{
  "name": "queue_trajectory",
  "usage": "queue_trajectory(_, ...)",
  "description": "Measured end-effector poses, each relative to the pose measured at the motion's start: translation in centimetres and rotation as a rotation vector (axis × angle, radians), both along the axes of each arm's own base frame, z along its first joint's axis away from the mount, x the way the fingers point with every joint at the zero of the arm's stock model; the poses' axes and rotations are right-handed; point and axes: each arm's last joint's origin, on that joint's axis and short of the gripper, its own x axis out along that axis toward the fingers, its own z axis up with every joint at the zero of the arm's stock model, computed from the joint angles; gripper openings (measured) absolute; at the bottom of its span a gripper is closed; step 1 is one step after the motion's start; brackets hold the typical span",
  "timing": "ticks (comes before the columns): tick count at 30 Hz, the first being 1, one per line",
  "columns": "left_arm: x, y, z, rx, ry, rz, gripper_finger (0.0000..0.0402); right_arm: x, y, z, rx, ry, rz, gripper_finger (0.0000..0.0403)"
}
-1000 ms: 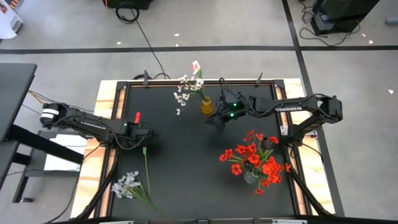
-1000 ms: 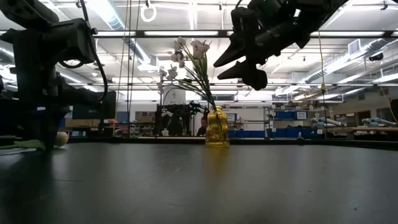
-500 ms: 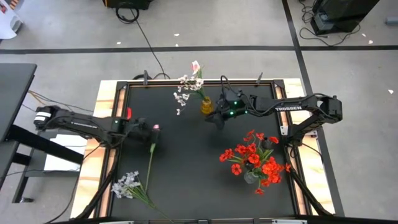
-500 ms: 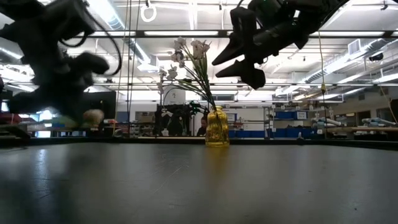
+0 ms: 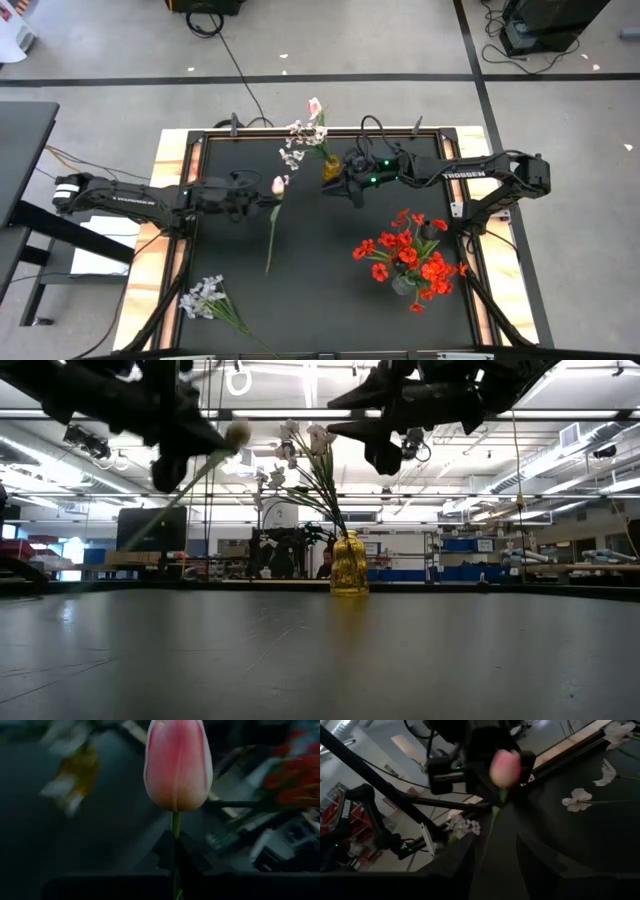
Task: Sort flowers into vase by color
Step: Put the pink flower into the yellow vase
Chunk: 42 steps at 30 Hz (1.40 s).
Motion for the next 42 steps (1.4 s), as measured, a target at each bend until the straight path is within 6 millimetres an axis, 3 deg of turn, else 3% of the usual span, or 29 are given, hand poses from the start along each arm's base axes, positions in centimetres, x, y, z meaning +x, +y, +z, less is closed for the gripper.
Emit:
queue_trajectory(5,0.3,-0.2,1.6,0.128,-0.152,-0.1,0.0011,0.0,-0.1,0.0,0.049,0.008,-0.028,0.0153)
queue_trajectory(14,0.3,-0.4,4.0,0.196,-0.394,-0.14,0.0011,0.6,1.0,1.3,0.009,-0.002,0.015,0.0153)
queue_trajectory(24,0.9,-0.3,8.8,0.391,-0.42,-0.185,0.0011,1.4,4.2,2.0,-0.102,-0.029,0.013,0.0155)
queue_trajectory(34,5.9,1.1,11.1,0.488,-0.336,-0.15,0.0011,1.7,4.1,2.9,-0.213,-0.115,-0.052,0.0184)
queue_trajectory(42,9.0,1.4,11.6,0.51,-0.308,-0.153,0.0012,2.0,3.4,4.8,-0.293,-0.134,-0.057,0.0187)
